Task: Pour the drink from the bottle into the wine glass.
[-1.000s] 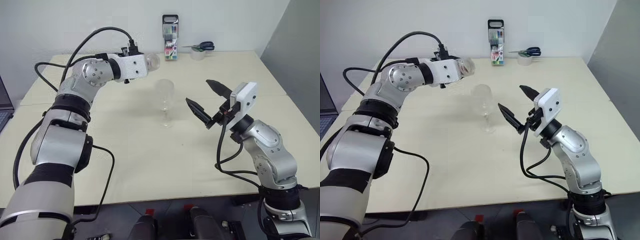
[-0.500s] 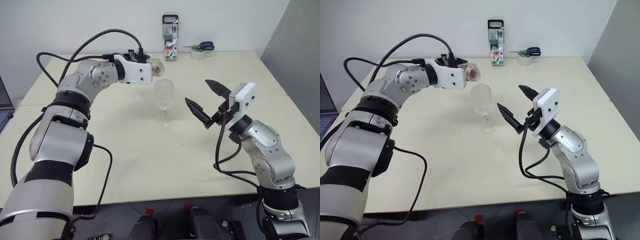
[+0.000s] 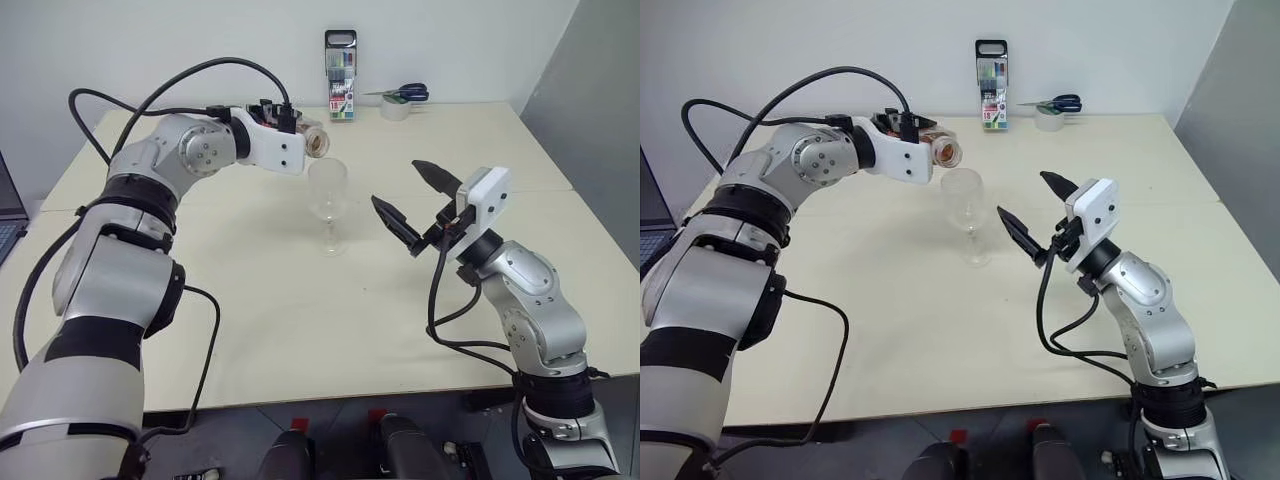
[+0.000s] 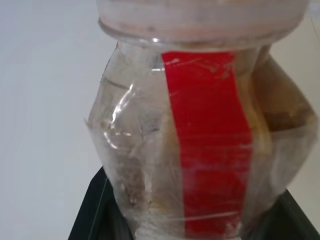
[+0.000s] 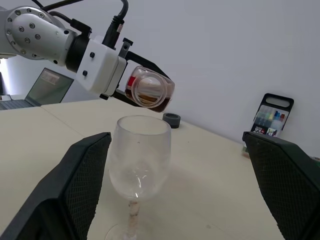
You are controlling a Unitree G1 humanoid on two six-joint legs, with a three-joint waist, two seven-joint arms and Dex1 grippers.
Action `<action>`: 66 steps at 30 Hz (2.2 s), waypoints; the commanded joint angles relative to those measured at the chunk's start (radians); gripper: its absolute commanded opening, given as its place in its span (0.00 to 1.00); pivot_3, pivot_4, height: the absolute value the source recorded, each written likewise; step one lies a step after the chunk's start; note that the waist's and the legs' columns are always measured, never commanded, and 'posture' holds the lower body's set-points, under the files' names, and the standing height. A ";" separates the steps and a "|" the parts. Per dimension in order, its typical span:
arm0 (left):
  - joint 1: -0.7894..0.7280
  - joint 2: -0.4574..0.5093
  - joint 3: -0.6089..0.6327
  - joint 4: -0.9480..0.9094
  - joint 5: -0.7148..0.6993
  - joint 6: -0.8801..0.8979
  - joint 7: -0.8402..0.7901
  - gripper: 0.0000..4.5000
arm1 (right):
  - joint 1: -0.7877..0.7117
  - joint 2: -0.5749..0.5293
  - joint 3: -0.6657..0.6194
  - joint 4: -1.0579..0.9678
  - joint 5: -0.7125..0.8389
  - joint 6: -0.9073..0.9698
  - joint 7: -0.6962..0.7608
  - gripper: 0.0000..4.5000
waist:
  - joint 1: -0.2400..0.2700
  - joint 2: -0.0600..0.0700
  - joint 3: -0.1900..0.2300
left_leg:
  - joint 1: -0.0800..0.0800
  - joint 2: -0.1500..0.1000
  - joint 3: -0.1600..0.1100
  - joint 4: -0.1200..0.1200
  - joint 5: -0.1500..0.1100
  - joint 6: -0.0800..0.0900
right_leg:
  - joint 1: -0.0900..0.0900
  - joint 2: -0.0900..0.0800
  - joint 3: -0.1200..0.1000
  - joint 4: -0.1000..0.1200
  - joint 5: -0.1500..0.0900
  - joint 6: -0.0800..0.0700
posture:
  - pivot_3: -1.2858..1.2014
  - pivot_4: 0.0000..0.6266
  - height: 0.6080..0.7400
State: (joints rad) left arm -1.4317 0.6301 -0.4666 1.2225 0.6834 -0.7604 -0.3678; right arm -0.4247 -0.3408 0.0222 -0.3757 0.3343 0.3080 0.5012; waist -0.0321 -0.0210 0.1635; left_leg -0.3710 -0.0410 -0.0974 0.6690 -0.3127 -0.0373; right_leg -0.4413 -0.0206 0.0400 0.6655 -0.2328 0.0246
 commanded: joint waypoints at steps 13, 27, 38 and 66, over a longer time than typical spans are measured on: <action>-0.093 0.033 -0.048 -0.003 0.085 -0.015 0.150 0.40 | -0.020 0.001 -0.003 -0.024 0.002 -0.019 0.001 1.00 | 0.000 0.000 0.000 | -0.004 0.000 0.000 0.008 0.000 0.000 | 0.000 0.000 -0.003 0.002 0.000 0.000 | 0.52 0.24 1.00; -0.112 0.048 -0.075 0.007 0.124 -0.016 0.191 0.40 | -0.015 0.001 0.003 -0.011 -0.005 -0.040 0.010 1.00 | 0.000 0.000 0.000 | -0.004 -0.001 0.001 0.010 0.000 0.001 | -0.001 0.000 -0.001 0.009 -0.001 0.002 | 0.52 0.24 1.00; -0.125 0.054 -0.096 0.014 0.155 -0.015 0.226 0.40 | 0.005 0.000 0.002 -0.003 -0.009 -0.061 0.019 1.00 | 0.000 0.000 0.000 | -0.004 -0.001 0.001 0.010 0.000 0.001 | -0.001 0.000 -0.001 0.009 -0.001 0.002 | 0.52 0.24 1.00; -0.121 0.039 -0.059 0.040 0.106 0.010 0.190 0.40 | -0.001 -0.006 0.005 -0.006 -0.013 -0.054 0.023 1.00 | 0.000 0.000 0.000 | -0.004 -0.001 0.001 0.011 0.000 0.001 | -0.001 0.000 -0.001 0.010 -0.001 0.002 | 0.52 0.24 1.00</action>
State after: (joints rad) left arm -1.5174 0.6636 -0.5710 1.2682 0.8400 -0.7638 -0.1644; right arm -0.4124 -0.3449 0.0330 -0.3659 0.3240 0.2699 0.5222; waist -0.0321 -0.0211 0.1635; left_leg -0.3749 -0.0420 -0.0964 0.6797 -0.3131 -0.0366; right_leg -0.4428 -0.0210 0.0389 0.6755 -0.2340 0.0268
